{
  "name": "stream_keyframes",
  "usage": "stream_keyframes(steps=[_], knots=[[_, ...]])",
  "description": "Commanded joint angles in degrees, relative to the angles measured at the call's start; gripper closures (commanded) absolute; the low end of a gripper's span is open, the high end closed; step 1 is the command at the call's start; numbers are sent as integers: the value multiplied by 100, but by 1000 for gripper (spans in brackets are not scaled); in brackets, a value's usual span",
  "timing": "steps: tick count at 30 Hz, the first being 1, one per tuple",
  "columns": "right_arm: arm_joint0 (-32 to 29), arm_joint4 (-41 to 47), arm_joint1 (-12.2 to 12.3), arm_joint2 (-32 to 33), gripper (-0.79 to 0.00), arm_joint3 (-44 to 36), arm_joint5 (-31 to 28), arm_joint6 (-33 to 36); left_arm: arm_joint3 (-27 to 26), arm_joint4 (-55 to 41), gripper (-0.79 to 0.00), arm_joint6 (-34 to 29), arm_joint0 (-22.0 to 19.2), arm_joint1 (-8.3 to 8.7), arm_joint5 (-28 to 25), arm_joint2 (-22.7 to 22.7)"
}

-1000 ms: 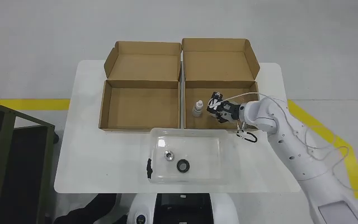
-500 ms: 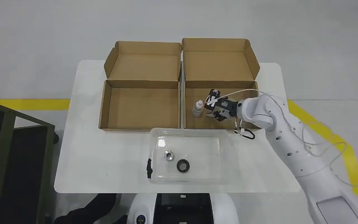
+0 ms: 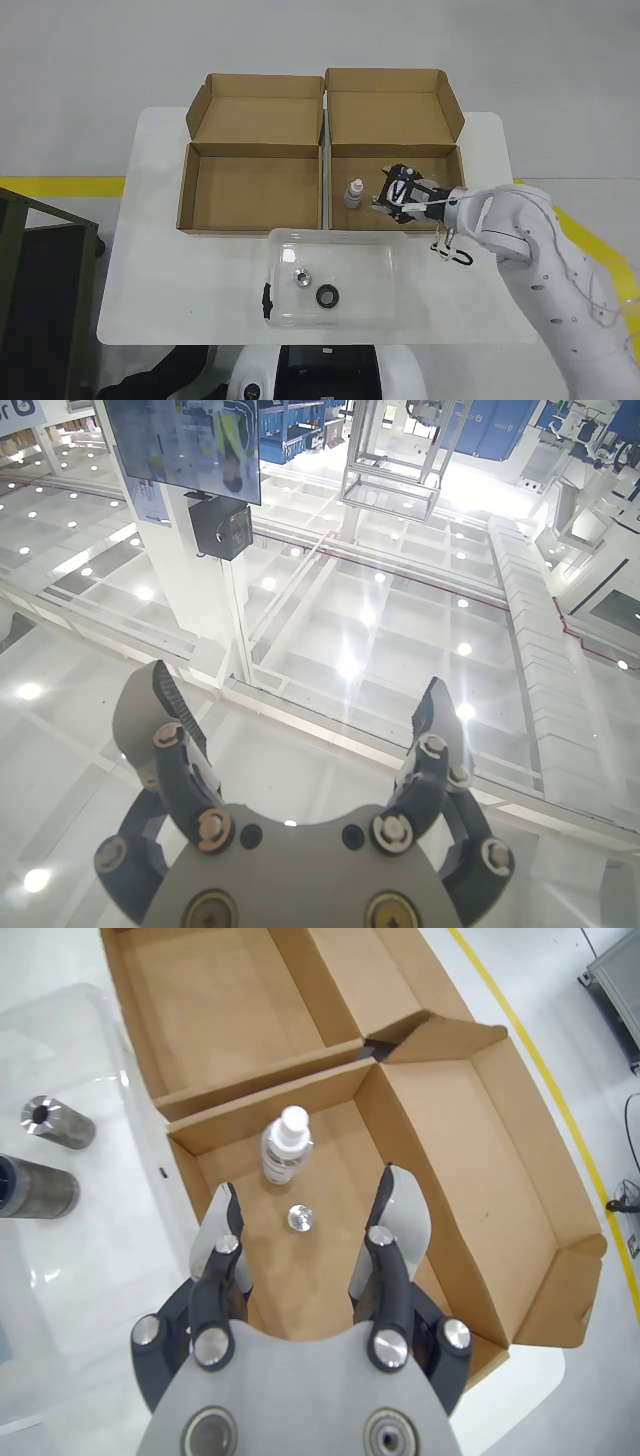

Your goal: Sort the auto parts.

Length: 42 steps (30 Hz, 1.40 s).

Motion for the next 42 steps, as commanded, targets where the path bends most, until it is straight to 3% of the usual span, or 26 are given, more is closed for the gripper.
stream_keyframes(steps=[1, 12, 20, 42], knots=[[-224, 51, 29, 37, -459, -321, -74, 22, 0, 0, -785, 0, 0, 0, 0, 0], [-764, 107, 97, -198, -474, -1123, -430, 143, 0, 0, -785, 0, 0, 0, 0, 0], [-911, -16, 95, -655, -459, -1062, -614, 190, 0, 0, -785, 0, 0, 0, 0, 0], [-1025, -584, 153, -1114, -545, -781, -1014, 13, 0, 0, -785, 0, 0, 0, 0, 0]])
